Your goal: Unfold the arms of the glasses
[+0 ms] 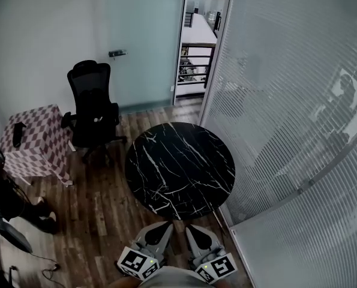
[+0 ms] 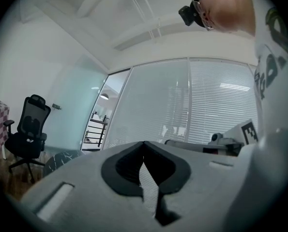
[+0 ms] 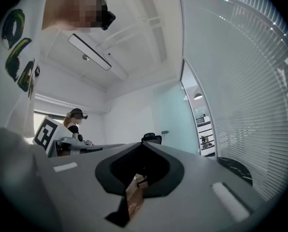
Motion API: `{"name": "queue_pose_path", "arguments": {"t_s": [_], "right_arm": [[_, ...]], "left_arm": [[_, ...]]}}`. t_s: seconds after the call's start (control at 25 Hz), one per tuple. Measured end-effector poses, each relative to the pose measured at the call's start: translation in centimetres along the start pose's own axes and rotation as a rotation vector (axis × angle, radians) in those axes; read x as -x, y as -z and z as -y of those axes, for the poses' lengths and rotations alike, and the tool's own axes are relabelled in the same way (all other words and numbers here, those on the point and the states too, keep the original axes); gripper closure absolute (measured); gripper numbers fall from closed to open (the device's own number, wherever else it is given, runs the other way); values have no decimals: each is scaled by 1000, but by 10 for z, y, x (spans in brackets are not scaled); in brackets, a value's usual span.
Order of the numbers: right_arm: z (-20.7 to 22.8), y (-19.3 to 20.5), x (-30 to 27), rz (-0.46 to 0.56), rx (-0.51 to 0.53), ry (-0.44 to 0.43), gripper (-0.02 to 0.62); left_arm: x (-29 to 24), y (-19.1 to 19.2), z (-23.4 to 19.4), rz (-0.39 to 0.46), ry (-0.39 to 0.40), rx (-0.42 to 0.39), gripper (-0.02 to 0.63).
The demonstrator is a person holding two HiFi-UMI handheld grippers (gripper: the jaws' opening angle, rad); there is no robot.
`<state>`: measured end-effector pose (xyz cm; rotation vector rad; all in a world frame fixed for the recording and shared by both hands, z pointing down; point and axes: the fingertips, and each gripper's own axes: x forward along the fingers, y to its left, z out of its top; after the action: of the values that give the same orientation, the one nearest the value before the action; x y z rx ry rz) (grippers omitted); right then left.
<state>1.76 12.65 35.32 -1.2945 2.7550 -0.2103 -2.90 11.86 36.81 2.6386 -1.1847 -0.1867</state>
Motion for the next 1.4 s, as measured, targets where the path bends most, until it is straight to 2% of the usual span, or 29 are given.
{"name": "queue_pose_path", "arguments": {"t_s": [0.28,0.6,1.0,1.4], "right_arm": [[21,0,-80,-10,-9,-12,594],[38,7,-130,-18,-12,4,594],[68,16,-139,-44,-15,18,594],[95,4,-136,-52,-2,6,594]], "left_arm": [[-33,-20,-71,3,-9,6,601],[-57,-22,-123,-13,-6,8,601],[-83,-6,-128,-62,8,21,601],[-109,-14,-116,-42,-8,20,601]]}}
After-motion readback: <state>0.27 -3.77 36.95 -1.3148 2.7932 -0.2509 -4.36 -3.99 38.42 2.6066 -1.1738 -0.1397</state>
